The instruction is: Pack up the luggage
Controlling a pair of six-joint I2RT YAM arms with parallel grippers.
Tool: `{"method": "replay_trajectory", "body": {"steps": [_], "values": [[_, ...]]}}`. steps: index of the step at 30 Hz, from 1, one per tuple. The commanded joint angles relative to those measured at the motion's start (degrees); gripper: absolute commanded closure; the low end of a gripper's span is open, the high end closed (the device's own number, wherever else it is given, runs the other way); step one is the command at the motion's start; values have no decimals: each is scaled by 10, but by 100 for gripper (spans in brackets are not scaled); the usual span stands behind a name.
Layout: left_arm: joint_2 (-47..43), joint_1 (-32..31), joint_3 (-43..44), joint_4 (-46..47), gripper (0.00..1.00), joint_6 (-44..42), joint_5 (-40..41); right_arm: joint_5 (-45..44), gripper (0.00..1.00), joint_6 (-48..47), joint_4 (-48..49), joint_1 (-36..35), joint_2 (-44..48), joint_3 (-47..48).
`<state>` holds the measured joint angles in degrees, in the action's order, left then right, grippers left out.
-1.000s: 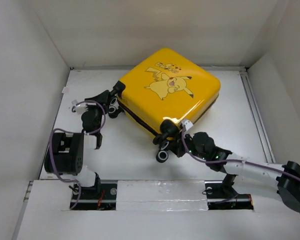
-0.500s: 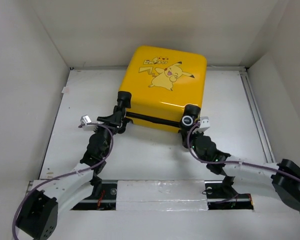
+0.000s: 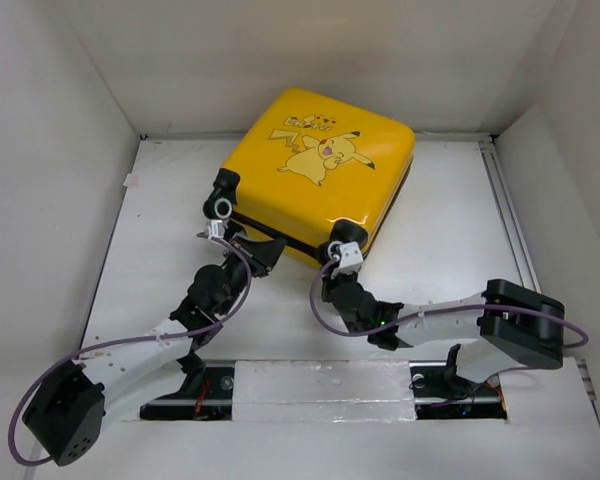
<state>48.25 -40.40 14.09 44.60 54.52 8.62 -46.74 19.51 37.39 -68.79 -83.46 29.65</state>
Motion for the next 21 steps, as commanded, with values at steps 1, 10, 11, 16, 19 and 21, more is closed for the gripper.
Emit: {"method": "replay_trajectory", "body": {"steps": [1, 10, 11, 16, 19, 21], "values": [[-10, 1, 30, 29, 100, -29, -34, 76, 100, -7, -11, -23, -2, 60], [-90, 16, 82, -232, 34, -59, 174, 147, 100, 42, -65, 73, 215, -69], [-95, 23, 76, -232, 22, -59, 174, 147, 100, 47, -76, 79, 246, -69], [-112, 104, 71, -245, 1, -24, 216, 183, 100, 48, -118, 94, 301, -76], [-112, 199, 63, -233, 1, 12, 192, 190, 100, 54, -123, 94, 307, -76], [-98, 261, 57, -204, 1, 26, 140, 213, 100, 61, -118, 94, 307, -83]]}}
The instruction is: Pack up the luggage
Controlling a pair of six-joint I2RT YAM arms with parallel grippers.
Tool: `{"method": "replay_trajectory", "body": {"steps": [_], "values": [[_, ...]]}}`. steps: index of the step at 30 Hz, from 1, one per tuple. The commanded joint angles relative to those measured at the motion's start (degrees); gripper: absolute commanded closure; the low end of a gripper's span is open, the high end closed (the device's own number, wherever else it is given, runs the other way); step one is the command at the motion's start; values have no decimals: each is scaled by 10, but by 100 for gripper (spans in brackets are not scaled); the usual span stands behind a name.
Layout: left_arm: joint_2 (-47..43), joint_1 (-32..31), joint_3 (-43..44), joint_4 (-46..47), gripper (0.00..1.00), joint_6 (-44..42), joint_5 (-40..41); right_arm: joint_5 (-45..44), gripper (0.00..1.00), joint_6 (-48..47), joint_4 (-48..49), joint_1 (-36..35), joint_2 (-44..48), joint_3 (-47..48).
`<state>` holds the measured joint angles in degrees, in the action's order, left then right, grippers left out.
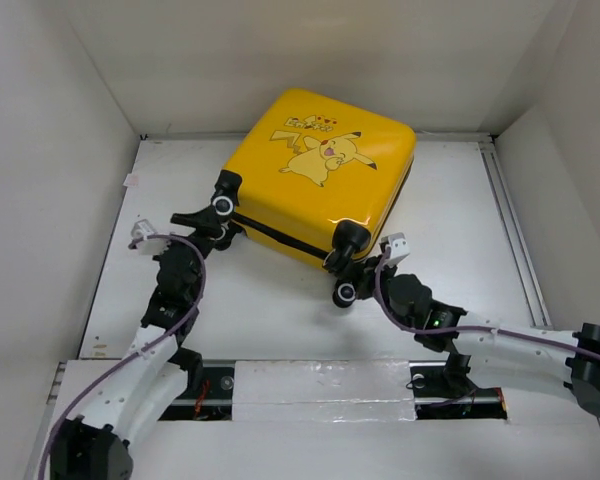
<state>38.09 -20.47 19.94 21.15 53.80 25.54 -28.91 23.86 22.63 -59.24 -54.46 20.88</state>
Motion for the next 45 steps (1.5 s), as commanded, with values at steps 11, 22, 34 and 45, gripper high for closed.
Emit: {"method": "replay_trajectory", "body": {"steps": [11, 22, 34, 45], "values": [[174, 215, 35, 198, 4, 108, -328, 58, 100, 12, 54, -2, -6, -15], [242, 215, 52, 270, 16, 142, -351, 82, 100, 19, 87, -2, -27, -27], [313, 209, 59, 352, 87, 142, -389, 76, 100, 24, 92, -2, -27, -27], [262, 140, -5, 398, 100, 115, -364, 58, 100, 11, 34, 4, 30, -16]]}}
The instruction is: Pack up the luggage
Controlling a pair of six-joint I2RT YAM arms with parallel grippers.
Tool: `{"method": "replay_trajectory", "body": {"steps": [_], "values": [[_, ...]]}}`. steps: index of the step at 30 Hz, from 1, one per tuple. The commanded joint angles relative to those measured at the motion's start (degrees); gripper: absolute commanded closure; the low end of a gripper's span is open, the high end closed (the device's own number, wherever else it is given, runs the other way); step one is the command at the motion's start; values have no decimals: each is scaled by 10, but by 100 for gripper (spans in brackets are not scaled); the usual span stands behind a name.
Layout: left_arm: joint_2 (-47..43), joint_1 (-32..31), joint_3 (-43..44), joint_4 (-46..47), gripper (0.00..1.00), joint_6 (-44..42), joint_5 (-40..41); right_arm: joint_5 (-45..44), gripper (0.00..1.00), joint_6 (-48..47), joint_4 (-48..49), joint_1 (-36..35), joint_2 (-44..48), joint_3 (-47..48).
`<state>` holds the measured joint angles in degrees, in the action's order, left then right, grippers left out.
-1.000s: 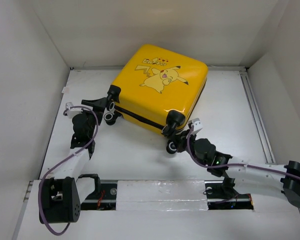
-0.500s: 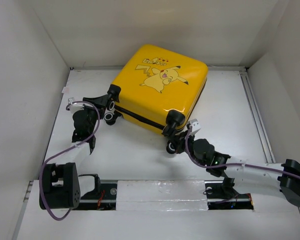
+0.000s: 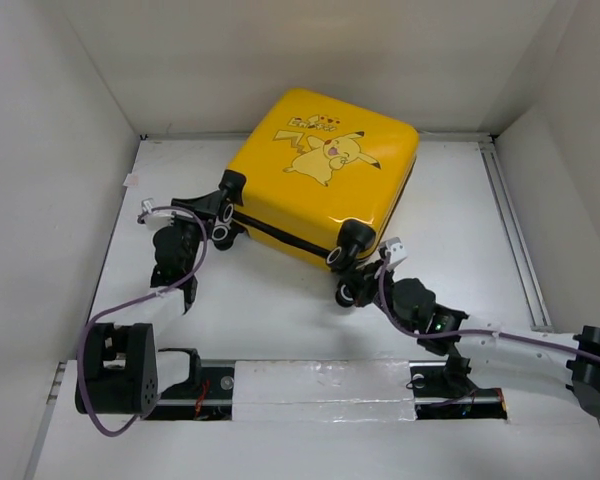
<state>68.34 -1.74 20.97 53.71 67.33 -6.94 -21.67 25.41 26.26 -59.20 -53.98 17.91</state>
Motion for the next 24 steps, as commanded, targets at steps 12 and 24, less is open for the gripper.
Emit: {"method": "replay_trajectory", "body": {"steps": [12, 24], "values": [[-156, -152, -106, 40, 100, -62, -44, -10, 100, -14, -178, 74, 140, 58], [-235, -158, -142, -3, 100, -84, -56, -120, 55, 102, -185, 80, 185, -41]]}}
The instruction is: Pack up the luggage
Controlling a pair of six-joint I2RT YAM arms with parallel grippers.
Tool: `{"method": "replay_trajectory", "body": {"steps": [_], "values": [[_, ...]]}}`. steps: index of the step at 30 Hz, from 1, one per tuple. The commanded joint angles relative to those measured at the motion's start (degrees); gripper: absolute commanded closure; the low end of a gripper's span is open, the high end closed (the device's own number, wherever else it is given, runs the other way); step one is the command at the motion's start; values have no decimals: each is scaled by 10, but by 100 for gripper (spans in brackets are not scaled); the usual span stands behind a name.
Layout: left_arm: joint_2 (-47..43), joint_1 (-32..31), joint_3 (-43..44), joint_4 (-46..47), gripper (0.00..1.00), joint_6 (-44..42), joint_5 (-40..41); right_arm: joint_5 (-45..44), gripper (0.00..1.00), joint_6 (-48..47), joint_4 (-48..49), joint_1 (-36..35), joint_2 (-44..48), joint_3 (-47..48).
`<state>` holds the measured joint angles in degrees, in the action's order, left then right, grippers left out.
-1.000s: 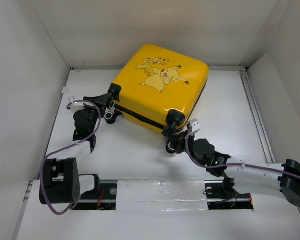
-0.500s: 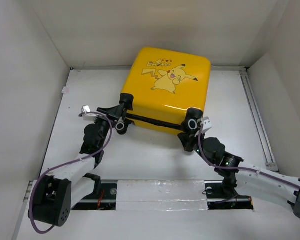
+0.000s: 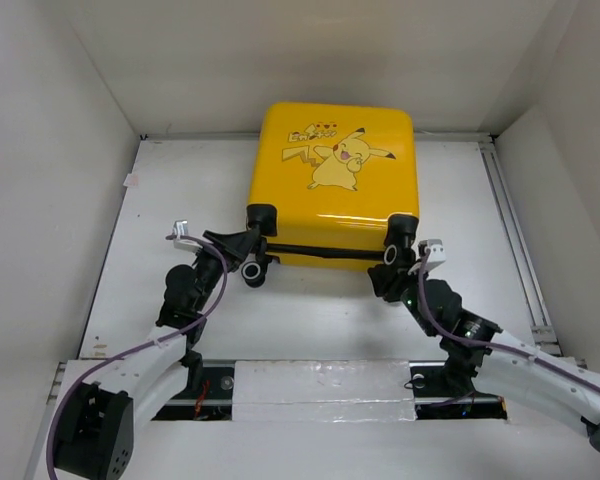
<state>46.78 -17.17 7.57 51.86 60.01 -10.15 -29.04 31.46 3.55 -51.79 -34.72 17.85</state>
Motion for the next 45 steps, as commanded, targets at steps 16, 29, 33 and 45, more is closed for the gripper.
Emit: {"method": "replay_trajectory", "body": {"steps": [16, 29, 33, 45], "values": [[-38, -3, 6, 18, 100, -8, -20, -96, 46, -22, 247, 83, -30, -113], [-38, -3, -3, 18, 100, -15, -21, 73, 46, -149, 455, 201, -82, -140], [-38, -3, -3, 24, 100, -8, -21, 79, 48, -181, 594, 209, -141, -156], [-63, -3, -3, 8, 100, -21, -21, 112, 91, -236, 780, 233, -302, -135]]}}
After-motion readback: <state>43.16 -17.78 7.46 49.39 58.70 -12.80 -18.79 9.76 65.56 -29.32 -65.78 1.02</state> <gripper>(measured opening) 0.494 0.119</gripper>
